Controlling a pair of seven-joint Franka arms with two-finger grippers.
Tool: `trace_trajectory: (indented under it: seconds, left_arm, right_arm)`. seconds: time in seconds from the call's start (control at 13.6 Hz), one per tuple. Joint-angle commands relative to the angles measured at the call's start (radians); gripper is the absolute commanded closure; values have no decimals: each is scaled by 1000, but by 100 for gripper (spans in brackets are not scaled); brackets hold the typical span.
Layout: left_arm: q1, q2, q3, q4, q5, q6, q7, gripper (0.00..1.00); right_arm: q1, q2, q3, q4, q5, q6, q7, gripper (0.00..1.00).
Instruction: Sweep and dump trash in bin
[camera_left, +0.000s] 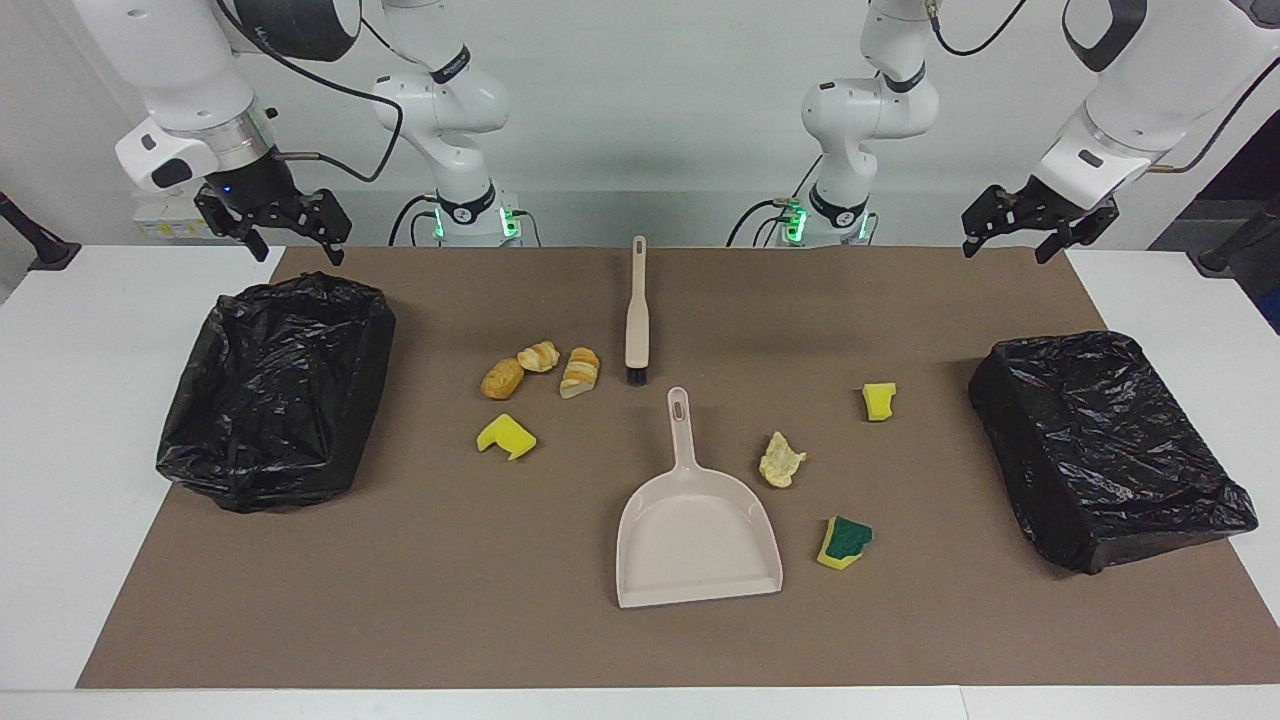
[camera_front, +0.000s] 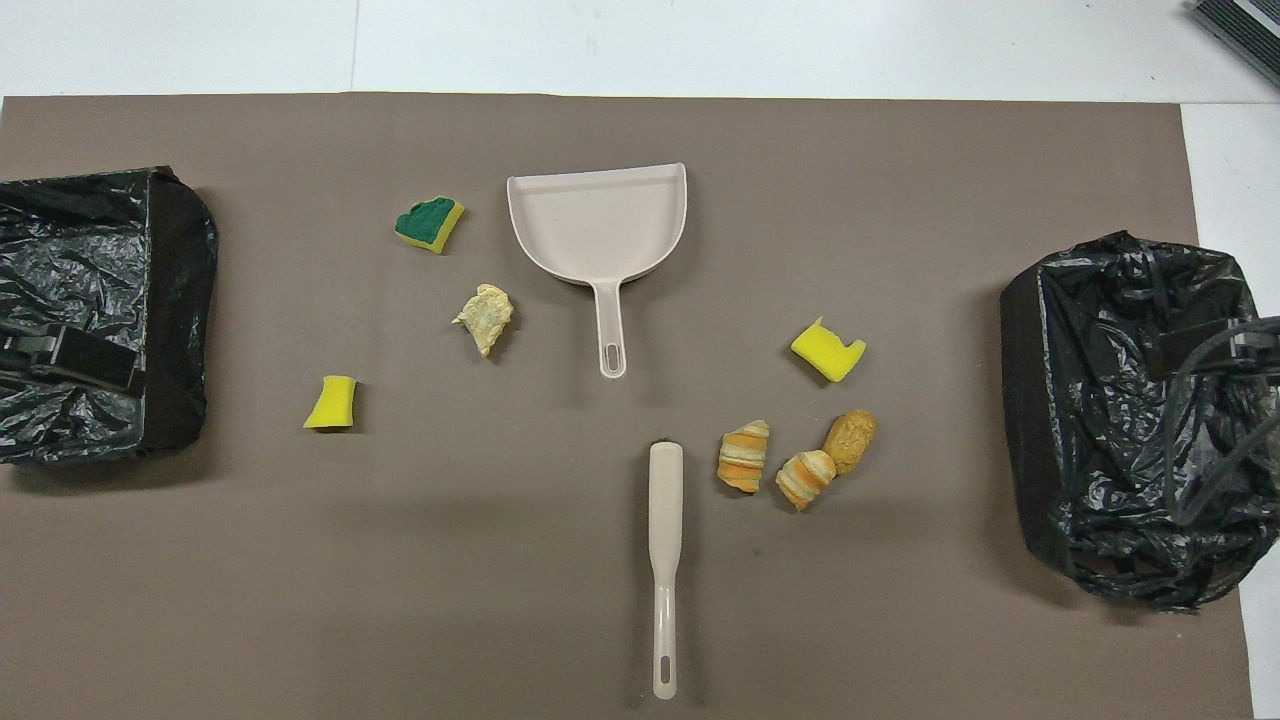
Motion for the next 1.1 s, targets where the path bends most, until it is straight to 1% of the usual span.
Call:
trace_trajectory:
  seconds: [0.0, 1.03]
  left_arm:
    - [1, 4, -2, 23, -12, -20, 0, 0]
    - [3, -10, -2, -5, -9, 18, 0, 0]
  right_arm:
    - [-14, -7, 6, -10, -12, 17, -34, 0]
    - [-14, -9, 6, -10, -12, 17, -34, 0]
